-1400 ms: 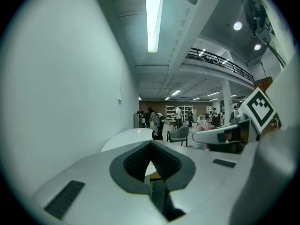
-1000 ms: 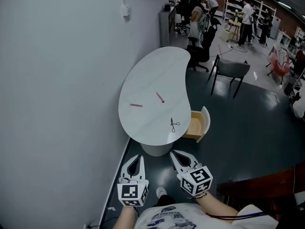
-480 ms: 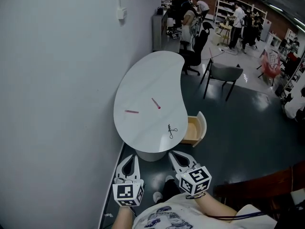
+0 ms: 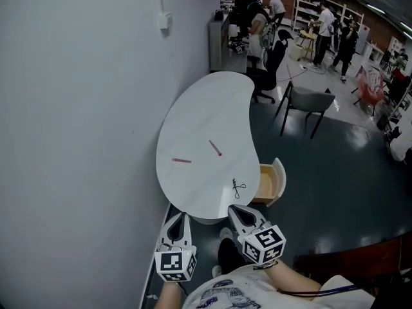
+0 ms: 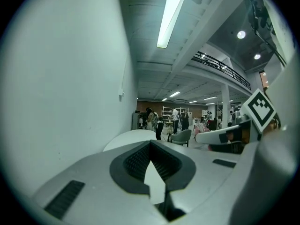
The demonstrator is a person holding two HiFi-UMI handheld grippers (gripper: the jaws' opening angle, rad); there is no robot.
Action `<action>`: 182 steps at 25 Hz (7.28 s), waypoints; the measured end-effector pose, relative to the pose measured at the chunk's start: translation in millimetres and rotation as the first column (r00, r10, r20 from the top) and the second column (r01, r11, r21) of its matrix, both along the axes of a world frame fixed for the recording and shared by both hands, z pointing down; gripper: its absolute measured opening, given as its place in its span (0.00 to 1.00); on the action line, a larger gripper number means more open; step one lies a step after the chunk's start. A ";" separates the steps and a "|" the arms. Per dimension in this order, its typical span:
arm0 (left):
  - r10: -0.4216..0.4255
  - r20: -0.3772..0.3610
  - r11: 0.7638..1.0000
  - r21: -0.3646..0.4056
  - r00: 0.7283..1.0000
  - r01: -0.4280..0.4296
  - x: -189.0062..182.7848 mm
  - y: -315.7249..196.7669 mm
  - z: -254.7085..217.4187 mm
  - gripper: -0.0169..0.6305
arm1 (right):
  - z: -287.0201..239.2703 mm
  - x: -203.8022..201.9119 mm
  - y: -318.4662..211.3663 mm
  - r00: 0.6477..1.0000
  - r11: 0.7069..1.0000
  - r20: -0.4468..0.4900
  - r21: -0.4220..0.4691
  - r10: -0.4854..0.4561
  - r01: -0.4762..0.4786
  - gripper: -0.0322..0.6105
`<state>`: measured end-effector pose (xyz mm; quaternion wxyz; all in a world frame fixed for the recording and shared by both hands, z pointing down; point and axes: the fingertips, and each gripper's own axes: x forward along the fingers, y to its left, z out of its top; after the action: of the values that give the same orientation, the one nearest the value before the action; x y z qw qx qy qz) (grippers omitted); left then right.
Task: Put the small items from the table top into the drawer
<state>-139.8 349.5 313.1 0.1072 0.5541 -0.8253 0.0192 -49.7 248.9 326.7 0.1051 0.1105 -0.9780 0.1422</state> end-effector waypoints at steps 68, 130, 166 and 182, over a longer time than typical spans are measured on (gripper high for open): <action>0.256 -0.140 0.944 -0.179 0.957 -0.279 -265.4 -320.1 102.1 0.06 | 114.4 -247.0 -286.6 0.945 0.977 -0.274 -0.060 0.179 -0.203 0.09; 0.174 -0.264 0.911 -0.323 0.949 -0.257 -307.4 -338.4 196.3 0.06 | 298.8 -305.4 -313.1 0.756 0.996 -0.655 -0.070 -0.005 -0.055 0.17; 0.290 -0.167 0.920 -0.224 0.942 -0.323 -199.1 -288.3 133.0 0.06 | 165.1 -169.3 -256.1 0.859 0.969 -0.458 0.017 0.228 -0.248 0.14; 0.299 -0.103 0.924 -0.215 0.949 -0.315 -15.0 -328.1 120.2 0.06 | 148.5 5.4 -286.6 0.899 0.963 -0.359 -0.004 0.251 -0.271 0.14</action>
<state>-154.8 21.4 433.2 0.1940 0.6608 -0.7163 0.1120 -44.3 -37.7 475.2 0.2629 0.2616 -0.9150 0.1587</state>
